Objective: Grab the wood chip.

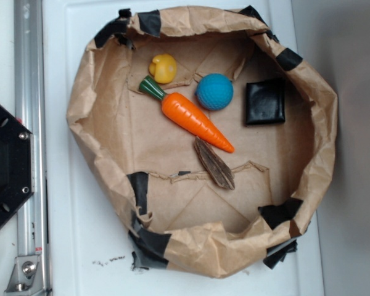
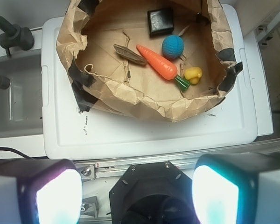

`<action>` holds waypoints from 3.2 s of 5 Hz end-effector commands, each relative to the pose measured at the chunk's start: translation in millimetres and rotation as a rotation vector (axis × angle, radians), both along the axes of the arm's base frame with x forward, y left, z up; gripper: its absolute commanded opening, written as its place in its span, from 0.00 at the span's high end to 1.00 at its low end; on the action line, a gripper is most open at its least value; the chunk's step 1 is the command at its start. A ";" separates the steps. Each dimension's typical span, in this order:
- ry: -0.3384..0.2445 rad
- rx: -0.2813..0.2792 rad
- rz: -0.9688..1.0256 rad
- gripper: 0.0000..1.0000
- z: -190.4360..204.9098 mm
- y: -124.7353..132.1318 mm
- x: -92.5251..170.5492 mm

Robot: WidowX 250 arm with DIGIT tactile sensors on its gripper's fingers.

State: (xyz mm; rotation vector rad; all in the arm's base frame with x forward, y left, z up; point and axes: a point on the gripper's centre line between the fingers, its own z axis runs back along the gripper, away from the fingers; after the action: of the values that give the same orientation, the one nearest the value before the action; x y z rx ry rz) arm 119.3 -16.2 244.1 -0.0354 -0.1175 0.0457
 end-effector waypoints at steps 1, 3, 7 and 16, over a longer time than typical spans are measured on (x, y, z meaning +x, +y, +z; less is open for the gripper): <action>0.000 0.000 0.000 0.00 0.0 0.0 0.0; -0.020 0.103 -0.207 0.00 -28.0 13.6 100.6; -0.027 0.089 -0.428 0.00 -54.1 6.7 151.6; 0.015 0.113 -0.607 1.00 -214.8 -25.2 178.2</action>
State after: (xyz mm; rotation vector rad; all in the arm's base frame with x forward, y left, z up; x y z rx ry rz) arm 291.1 -40.9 20.0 0.0297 -0.0448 -0.5803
